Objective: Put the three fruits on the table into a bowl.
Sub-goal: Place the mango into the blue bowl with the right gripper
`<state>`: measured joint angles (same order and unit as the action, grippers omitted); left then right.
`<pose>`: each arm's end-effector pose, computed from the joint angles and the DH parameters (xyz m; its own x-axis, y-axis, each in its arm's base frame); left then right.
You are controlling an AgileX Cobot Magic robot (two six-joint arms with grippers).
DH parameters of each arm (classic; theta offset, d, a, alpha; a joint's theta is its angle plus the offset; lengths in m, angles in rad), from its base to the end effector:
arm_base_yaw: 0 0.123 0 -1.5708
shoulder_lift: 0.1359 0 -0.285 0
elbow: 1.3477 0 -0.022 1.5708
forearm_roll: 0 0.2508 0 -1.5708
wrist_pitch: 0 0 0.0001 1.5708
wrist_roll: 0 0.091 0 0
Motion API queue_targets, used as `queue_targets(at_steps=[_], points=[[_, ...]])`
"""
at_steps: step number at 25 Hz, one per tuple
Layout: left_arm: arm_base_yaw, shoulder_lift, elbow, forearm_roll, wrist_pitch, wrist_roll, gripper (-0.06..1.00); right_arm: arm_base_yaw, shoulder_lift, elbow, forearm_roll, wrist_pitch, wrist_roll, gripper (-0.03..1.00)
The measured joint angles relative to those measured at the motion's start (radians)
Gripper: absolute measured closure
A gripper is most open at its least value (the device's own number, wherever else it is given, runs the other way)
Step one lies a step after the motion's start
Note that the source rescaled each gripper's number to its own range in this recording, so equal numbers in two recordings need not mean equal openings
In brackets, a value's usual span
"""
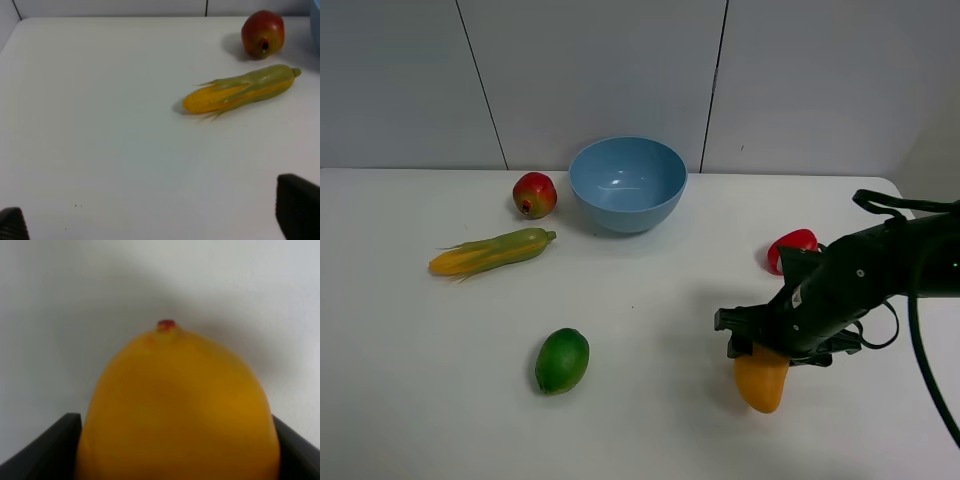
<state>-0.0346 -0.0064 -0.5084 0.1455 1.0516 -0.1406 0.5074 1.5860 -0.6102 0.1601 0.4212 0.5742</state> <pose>-0.0065 0.0117 0.2810 -0.4238 -0.0528 -0.9042 -0.1083 0.9941 -0.0073 0.2085 0.1227 0.1363 -0.9635 0.2176 -0.1559 0.1808 0.9585 0.2205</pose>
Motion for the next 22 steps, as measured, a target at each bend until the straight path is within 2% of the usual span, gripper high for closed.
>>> queue_targets(at_steps=[4, 6, 11, 18, 19, 22], points=[[0.0, 0.0, 0.0, 0.0, 0.0, 0.0, -0.06, 0.0, -0.106, -0.018, 0.0, 0.011, -0.005, 0.89], [0.0, 0.0, 0.0, 0.0, 0.0, 0.0, -0.06, 0.0, -0.147, -0.074, -0.001, 0.03, -0.025, 0.89], [0.0, 0.0, 0.0, 0.0, 0.0, 0.0, -0.06, -0.005, -0.147, -0.341, -0.004, 0.064, -0.147, 0.89], [0.0, 0.0, 0.0, 0.0, 0.0, 0.001, -0.06, -0.016, 0.151, -0.828, -0.003, 0.112, -0.276, 0.89], [0.0, 0.0, 0.0, 0.0, 0.0, 0.002, -0.06, -0.016, 0.151, -0.828, -0.003, 0.112, -0.276, 0.89], [0.0, 0.0, 0.0, 0.0, 0.0, 0.002, -0.06, -0.016, 0.319, -1.011, -0.003, 0.14, -0.315, 0.89]])
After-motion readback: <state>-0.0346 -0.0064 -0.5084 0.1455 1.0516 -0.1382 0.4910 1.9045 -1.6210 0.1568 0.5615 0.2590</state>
